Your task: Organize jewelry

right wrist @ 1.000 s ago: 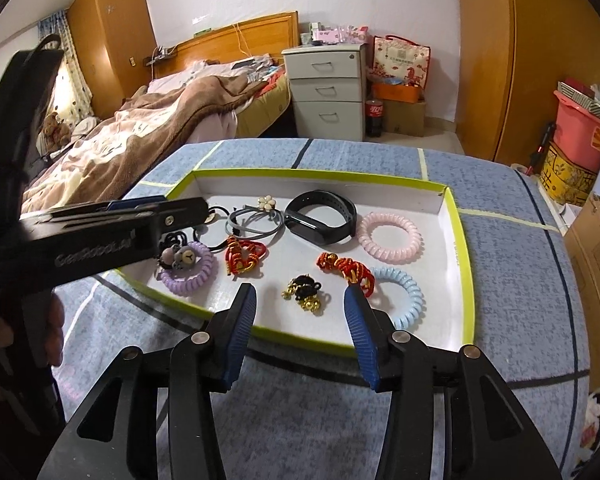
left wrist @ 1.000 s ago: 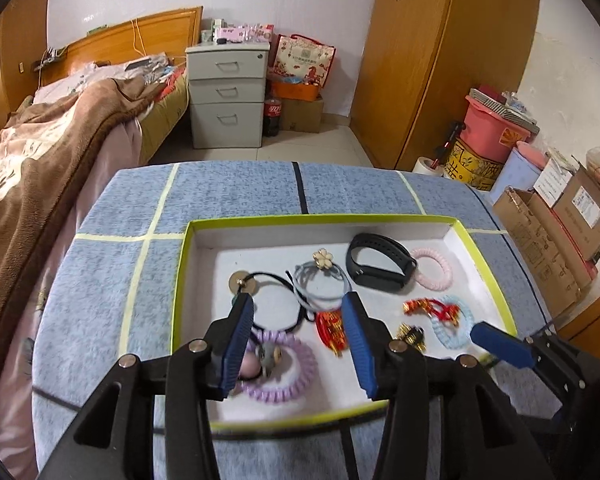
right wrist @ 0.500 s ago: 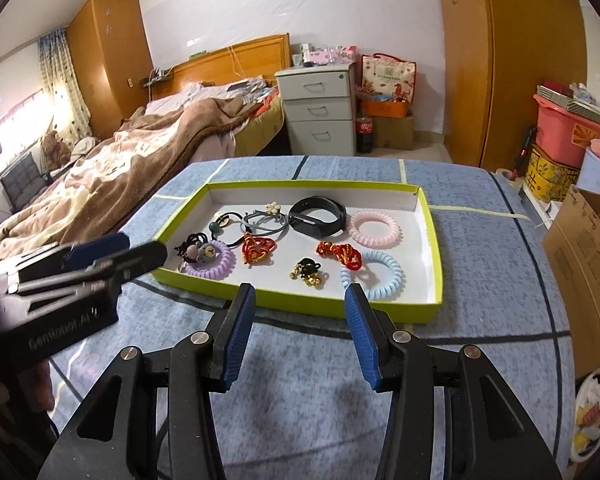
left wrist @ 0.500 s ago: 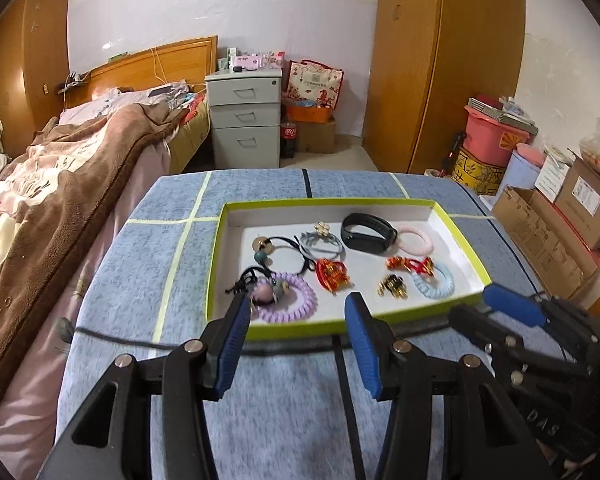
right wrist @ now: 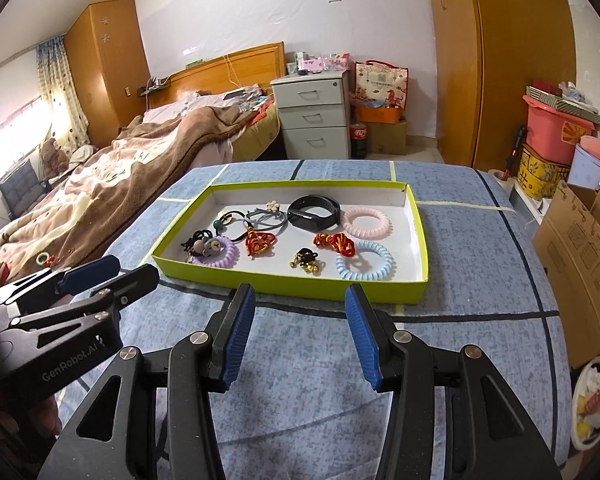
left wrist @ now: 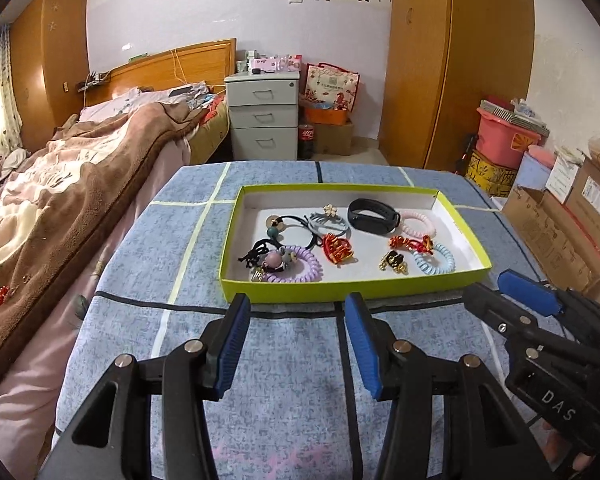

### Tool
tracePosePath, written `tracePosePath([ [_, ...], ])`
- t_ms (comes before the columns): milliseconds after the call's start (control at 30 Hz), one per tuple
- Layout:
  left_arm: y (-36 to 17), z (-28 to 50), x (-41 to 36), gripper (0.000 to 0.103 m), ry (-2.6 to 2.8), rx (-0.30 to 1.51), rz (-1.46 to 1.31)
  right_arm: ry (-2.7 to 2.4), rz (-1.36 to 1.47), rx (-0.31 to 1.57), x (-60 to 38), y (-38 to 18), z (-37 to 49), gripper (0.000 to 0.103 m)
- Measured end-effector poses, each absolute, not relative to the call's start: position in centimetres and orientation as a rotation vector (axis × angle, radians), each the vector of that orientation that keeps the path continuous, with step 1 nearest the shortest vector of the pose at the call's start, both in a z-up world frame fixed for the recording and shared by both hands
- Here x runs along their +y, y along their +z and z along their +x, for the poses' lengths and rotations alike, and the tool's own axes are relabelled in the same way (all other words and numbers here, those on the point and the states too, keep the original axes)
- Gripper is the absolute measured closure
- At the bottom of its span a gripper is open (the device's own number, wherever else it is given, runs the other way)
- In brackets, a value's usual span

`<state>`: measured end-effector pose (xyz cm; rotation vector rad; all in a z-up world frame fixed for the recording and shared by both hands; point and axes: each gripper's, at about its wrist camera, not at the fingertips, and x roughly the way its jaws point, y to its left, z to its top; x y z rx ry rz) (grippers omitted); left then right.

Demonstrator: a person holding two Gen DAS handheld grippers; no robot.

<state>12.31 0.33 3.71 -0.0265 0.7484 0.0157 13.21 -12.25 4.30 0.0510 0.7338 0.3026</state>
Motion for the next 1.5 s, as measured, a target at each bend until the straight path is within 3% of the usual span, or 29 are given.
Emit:
tracePosePath([
  [1500, 3.36, 11.83, 1.09, 0.052, 0.021, 0.76, -0.04, 0.298, 0.045, 0.751, -11.56, 3.91, 12.7, 0.055],
])
